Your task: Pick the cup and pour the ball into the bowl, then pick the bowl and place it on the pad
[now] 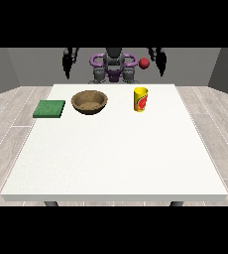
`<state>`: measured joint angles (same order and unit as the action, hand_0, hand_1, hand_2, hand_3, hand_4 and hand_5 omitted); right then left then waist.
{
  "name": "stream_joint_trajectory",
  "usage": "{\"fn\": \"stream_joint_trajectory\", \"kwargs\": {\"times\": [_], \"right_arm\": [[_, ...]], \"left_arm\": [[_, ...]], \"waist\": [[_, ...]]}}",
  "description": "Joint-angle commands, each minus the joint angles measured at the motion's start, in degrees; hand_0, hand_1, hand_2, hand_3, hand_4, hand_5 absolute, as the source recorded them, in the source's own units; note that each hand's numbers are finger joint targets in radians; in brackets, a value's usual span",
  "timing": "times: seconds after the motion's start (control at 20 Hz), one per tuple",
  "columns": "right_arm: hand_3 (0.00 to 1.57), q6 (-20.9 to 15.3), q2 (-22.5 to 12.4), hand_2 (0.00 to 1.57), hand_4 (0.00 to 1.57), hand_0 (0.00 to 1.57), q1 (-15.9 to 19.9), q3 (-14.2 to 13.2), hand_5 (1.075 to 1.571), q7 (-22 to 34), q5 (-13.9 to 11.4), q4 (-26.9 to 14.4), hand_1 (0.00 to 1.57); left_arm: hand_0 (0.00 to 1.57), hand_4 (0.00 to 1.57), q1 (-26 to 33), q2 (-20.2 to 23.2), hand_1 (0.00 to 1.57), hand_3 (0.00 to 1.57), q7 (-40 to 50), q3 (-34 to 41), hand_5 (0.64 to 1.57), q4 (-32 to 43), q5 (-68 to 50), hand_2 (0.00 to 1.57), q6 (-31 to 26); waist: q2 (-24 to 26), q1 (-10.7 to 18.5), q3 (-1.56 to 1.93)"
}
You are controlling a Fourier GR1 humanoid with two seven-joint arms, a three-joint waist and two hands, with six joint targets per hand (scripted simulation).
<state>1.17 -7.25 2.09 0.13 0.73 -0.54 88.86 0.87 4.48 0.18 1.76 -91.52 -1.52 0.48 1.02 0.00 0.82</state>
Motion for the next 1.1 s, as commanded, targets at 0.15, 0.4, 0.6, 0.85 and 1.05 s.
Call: {"fn": "stream_joint_trajectory", "kwargs": {"times": [0.15, 0.4, 0.6, 0.85, 1.05], "right_arm": [[0.0, 0.3, -1.9, 0.0, 0.62, 0.0, 1.1, -0.8, 1.559, 4.4, 0.8, 5.1, 0.0], [0.0, 0.9, -1.7, 0.0, 0.62, 0.0, -2.5, -6.7, 1.56, 12.5, 9.4, 5.5, 0.0], [0.0, 1.3, -2.2, 0.0, 0.57, 0.0, -3.3, -8.4, 1.563, 12.8, 11.4, 9.9, 0.0], [0.0, -0.7, 2.0, 0.0, 0.52, 0.0, -6.3, -6.1, 1.561, 6.6, 7.9, 12.1, 0.0], [0.0, 4.7, -1.3, 0.0, 0.37, 0.0, -2.6, -8.9, 1.563, 2.9, 11.4, 9.9, 0.0]], "left_arm": [[0.0, 0.0, -0.1, 2.9, 0.0, 0.0, 5.0, 0.8, 1.535, -4.7, 0.0, 0.0, -0.5], [0.0, 0.0, 3.6, -4.3, 0.0, 0.0, 19.1, -11.9, 1.532, -11.8, -4.0, 0.0, 6.0], [0.0, 0.0, 1.4, -4.4, 0.0, 0.0, 23.7, -13.8, 1.535, -18.8, -2.1, 0.0, 11.0], [0.0, 0.0, 1.6, -2.7, 0.0, 0.0, 24.3, -10.7, 1.529, -25.5, -2.8, 0.0, 8.3], [0.0, 0.0, -1.9, -4.4, 0.0, 0.0, 12.3, -11.8, 1.519, -16.7, 2.1, 0.0, 10.2]], "waist": [[13.0, 0.1, -0.42], [19.7, -0.7, -0.75], [14.5, -0.5, -0.81], [8.2, 0.1, -0.81], [1.7, -1.9, -0.82]]}}
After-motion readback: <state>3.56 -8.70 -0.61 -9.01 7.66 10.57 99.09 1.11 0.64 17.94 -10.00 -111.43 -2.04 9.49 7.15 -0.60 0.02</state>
